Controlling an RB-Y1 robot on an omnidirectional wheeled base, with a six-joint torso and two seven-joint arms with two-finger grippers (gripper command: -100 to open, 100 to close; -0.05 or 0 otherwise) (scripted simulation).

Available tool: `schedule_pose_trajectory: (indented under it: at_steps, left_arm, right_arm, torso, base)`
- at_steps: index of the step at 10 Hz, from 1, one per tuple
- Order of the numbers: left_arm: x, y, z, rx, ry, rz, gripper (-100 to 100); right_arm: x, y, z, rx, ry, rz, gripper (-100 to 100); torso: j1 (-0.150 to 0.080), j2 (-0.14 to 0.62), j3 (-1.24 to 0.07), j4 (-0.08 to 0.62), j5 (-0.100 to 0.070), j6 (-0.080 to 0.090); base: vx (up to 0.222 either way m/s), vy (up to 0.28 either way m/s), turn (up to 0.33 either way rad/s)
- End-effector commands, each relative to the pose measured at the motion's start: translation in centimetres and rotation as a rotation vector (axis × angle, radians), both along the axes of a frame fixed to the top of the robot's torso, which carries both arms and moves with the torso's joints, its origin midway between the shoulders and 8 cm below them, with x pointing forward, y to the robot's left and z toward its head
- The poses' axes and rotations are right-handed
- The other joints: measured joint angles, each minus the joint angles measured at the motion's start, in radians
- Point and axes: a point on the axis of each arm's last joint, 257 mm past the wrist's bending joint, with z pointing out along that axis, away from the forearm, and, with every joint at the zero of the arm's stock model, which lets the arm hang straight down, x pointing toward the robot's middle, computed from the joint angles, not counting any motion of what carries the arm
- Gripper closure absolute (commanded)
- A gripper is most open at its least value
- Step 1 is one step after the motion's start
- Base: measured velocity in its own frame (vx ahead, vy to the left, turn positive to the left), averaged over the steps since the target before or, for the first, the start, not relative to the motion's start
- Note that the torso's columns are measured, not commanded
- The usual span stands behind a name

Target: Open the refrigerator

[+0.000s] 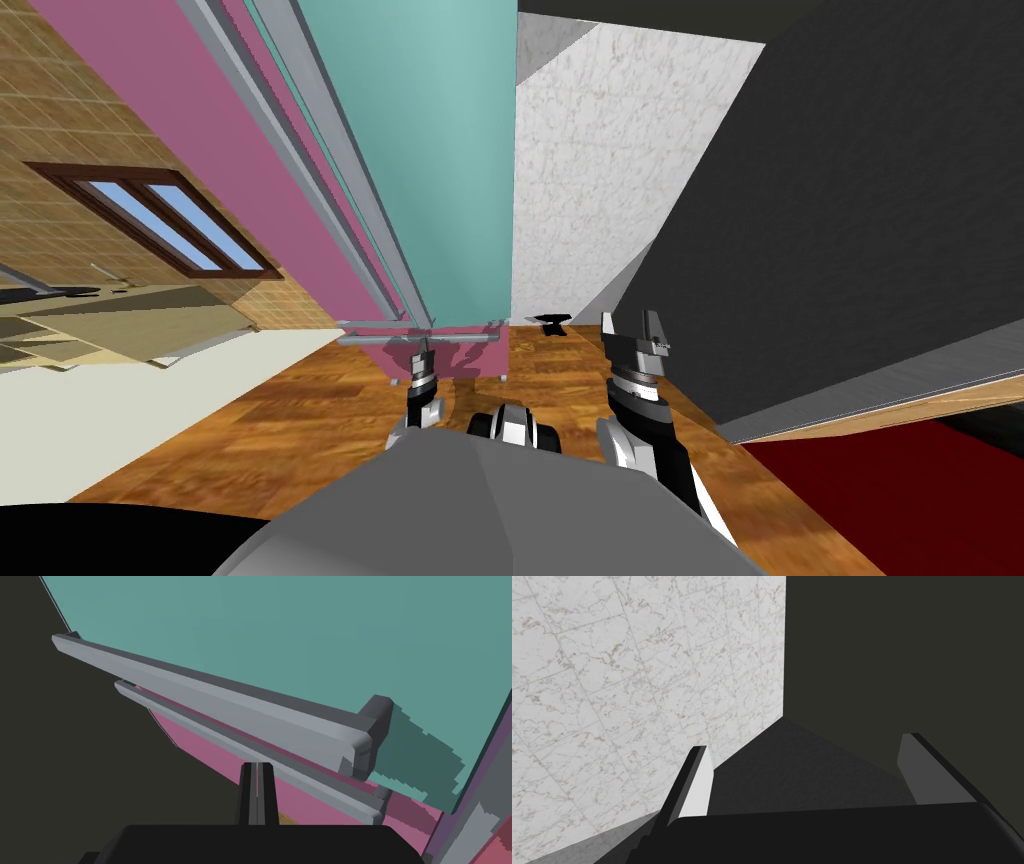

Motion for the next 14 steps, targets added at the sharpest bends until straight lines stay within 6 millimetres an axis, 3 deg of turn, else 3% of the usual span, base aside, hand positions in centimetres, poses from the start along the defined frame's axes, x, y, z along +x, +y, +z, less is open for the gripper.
schedule_pose_trajectory:
  at_steps: [1, 6, 8, 14]
  left_arm:
    - [-0.8, -0.9, -0.3, 0.014, -0.007, -0.028, -100]
    - [-2.6, -3.1, -1.4, 0.034, -0.007, -0.104, -100]
    - [-3.3, -5.1, -2.6, -0.004, -0.006, -0.129, -100]
    - [0.8, -3.2, -0.2, 0.007, -0.010, -0.138, -100]
  right_arm:
    - [0.0, 0.0, 0.0, 0.000, 0.000, 0.000, 0]
    - [0.0, 0.0, 0.0, -0.001, 0.000, 0.000, 0]
    - [0.0, 0.0, 0.0, -0.001, 0.000, 0.000, 0]
    - [0.0, 0.0, 0.0, 0.000, 0.000, 0.000, 0]
  torso:
    - [0.007, -0.004, -0.002, -0.001, 0.002, 0.000]
    - [-0.006, 0.002, 0.001, 0.000, -0.001, 0.000]
    - [-0.004, 0.003, 0.001, 0.000, -0.001, 0.000]
    - [-0.005, 0.002, 0.001, 0.000, -0.001, 0.000]
  base:
    - [0.046, 0.131, -0.087]
    - [0.079, 0.180, -0.085]
    - [0.043, 0.196, -0.083]
    - [-0.025, -0.003, 0.018]
